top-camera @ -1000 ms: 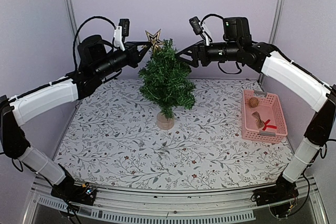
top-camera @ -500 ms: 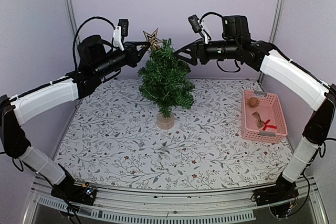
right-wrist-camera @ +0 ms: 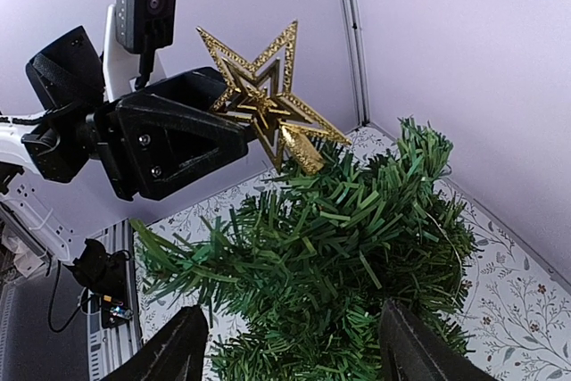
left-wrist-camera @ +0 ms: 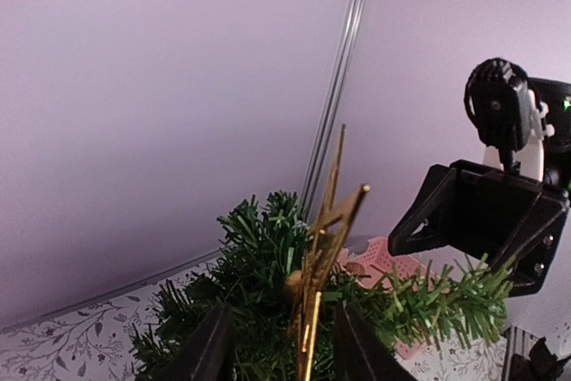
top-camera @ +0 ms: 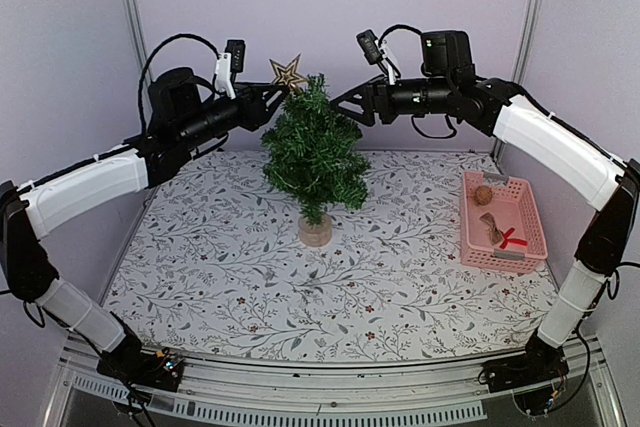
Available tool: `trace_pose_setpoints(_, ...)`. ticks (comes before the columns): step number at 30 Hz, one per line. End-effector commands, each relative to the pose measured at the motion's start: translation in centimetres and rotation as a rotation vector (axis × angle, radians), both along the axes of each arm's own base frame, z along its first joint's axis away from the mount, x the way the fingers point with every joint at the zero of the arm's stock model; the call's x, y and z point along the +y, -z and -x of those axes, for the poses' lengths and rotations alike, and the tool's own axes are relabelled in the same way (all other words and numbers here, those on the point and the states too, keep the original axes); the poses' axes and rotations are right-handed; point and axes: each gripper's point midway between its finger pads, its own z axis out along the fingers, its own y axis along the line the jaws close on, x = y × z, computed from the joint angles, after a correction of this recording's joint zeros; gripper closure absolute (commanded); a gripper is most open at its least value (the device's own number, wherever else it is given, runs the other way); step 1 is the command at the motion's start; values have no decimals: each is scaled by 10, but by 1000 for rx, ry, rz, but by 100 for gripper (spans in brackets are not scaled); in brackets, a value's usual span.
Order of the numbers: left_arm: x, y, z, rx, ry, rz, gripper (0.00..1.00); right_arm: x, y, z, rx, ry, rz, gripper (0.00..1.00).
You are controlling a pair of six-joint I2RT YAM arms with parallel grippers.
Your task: Decorate the small christmas tree
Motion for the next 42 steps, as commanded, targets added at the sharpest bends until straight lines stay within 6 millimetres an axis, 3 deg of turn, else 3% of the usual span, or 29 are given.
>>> trace_pose_setpoints(1,11,-6,3,-9,-19,-6,55,0,-9,-1,-22,-3,-5,31)
trace_pose_setpoints(7,26,-5,13,-4,-33,-13,42,-7,-11,-1,-23,16,-4,27)
trace_pose_setpoints(13,53,-3,27,25,-64,-22,33,-26,-18,-2,5,28,-31,23)
trace_pose_setpoints(17,75,12,28,112,-85,-19,28,-48,-15,-7,59,51,-54,19)
trace_pose_setpoints(23,110,49,28,253,-140,32,27,-101,2,-25,155,176,-104,18)
trace_pose_setpoints(29,120,90,26,360,-179,25,29,-166,48,-51,325,362,-118,20)
trace_pose_setpoints(32,124,118,24,432,-202,25,31,-186,73,-56,389,427,-104,22)
trace_pose_setpoints(38,127,166,26,548,-230,57,37,-181,121,-64,522,437,-87,35)
trace_pose_setpoints(42,125,204,31,644,-232,68,40,-166,160,-74,621,457,-58,43)
